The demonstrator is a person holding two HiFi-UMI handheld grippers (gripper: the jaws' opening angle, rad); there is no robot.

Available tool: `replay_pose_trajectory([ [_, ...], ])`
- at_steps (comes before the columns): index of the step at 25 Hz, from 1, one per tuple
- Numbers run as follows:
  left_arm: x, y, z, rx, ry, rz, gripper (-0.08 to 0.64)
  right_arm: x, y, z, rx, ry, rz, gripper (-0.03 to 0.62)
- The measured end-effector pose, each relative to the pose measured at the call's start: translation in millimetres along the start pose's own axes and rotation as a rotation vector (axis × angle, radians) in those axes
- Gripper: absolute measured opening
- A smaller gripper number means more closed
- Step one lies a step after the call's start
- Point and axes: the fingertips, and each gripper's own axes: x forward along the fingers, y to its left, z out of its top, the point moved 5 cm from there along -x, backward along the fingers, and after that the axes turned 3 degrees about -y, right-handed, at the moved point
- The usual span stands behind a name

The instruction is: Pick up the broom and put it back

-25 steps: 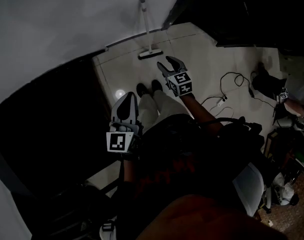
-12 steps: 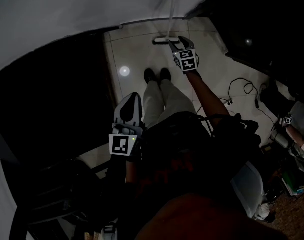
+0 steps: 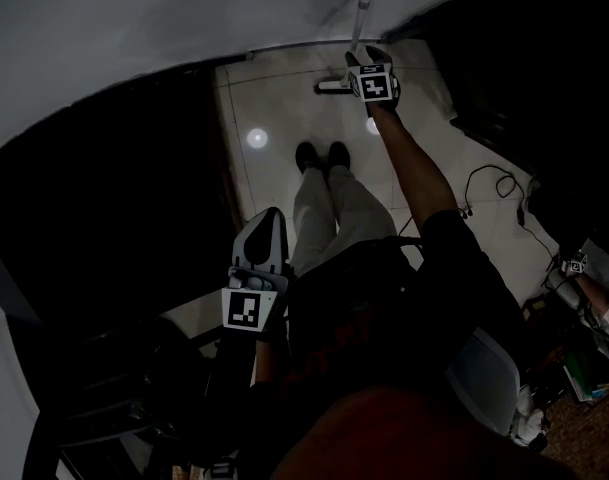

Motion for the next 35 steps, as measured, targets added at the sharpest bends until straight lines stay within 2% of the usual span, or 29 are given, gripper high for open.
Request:
replay_pose_trajectory([
  [4,1,5,-3,-0.008,0.018,0.010,0.005,27,-13,10,0.031,0.012,-0.013,0.209],
  [8,6,7,-10,-0.026,0.038,0.007,0.005,42,-25,35,0.033,-0.016,-0.037,0.204],
  [10,10,4,-9,-0.025,0.036,-0.012,0.005,38,-28,43,0.021,-0.022,-0.053,0.089],
  [15,16,1,3,-0.006,0.026,-0.054,0.005,11,-4,29,-0.033,-0.033,-0.033,0.087],
  [21,30,-14,29,0.046,-0.010,-0.143,0.005,-74,21,-28,-0.050,-0.023,-0.054,0.087],
  [25,31,-22,48,0.101,-0.052,-0.244,0.005,-150,34,-40,-0.023,-0.076,-0.111,0.087],
  [30,43,-38,57,0.157,-0.074,-0.286,0.005,-237,49,-9,0.006,-0.233,-0.098,0.087],
  [35,48,-62,81,0.201,-0.119,-0.374,0.005,-344,51,47,0.057,-0.466,-0.116,0.087],
])
